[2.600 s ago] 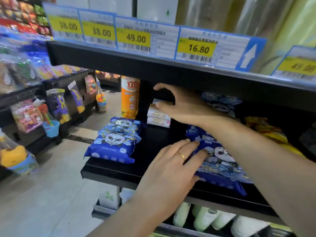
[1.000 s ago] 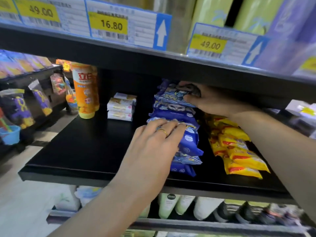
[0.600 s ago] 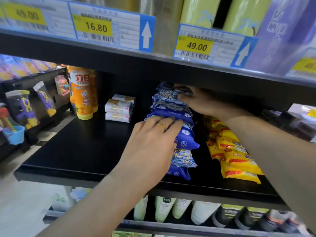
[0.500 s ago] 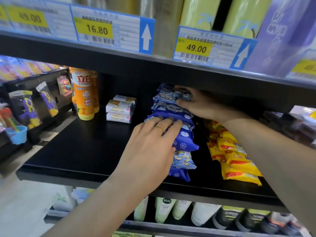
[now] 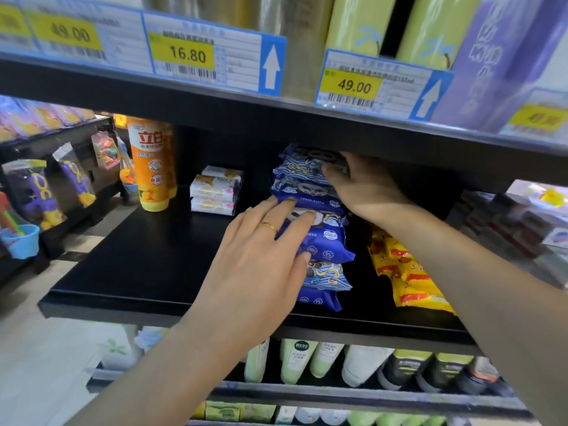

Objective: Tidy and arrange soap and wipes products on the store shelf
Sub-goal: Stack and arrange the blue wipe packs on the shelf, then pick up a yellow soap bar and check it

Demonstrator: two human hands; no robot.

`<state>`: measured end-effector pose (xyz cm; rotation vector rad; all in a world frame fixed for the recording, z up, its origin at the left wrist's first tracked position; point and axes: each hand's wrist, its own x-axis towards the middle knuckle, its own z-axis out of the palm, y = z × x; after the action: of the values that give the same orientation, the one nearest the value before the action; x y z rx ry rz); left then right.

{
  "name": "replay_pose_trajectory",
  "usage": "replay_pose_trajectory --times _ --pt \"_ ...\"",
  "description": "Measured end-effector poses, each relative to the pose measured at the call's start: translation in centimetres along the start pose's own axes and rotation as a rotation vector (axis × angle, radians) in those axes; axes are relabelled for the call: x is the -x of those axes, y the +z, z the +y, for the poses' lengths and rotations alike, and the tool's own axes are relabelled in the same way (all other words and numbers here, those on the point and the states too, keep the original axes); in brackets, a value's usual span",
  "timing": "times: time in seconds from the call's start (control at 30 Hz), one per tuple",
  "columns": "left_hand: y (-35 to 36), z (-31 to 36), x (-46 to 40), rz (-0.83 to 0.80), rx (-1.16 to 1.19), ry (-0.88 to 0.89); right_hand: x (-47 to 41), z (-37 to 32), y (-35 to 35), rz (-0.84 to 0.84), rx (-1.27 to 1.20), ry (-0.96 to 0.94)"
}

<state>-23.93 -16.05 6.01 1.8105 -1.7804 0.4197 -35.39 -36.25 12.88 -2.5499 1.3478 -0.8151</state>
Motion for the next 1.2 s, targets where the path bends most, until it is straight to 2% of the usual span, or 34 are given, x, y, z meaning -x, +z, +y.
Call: replay_pose_trajectory --times 0.1,0.2,0.5,0.7,0.77,0.93,1.13,1.2 --pt "-1.0 -0.3 0.5 -0.013 0.039 0.029 2.9 -0.7 0.0 0.225 -0.025 0.017" --pt "-2.0 -0.3 1.1 -0.025 0.066 0.076 6.7 -0.8 -0.6 0.338 -0.133 -0.021" --pt "-0.5 3.3 2.8 0.045 0.143 0.260 16.6 2.8 -2.7 0.285 -0.177 0.026" --pt "4.2 8.8 2.3 -0.113 0.289 0.273 20.4 10.6 -3.5 0.310 -0.195 0.072" --pt "6.2 10.2 1.6 -0.143 0.317 0.215 20.7 13.9 -3.6 0.320 -0.213 0.109" --pt "10.9 13.4 -0.1 -0.127 0.399 -0.134 19.8 20.0 -3.3 0.308 -0.354 0.302" --pt "13.9 15.1 -1.8 -0.044 0.649 -0.445 17.1 21.7 -2.9 0.102 -0.582 0.464" --pt "14.2 15.2 -2.4 -0.028 0.738 -0.578 16.6 21.6 -2.7 0.026 -0.572 0.493"
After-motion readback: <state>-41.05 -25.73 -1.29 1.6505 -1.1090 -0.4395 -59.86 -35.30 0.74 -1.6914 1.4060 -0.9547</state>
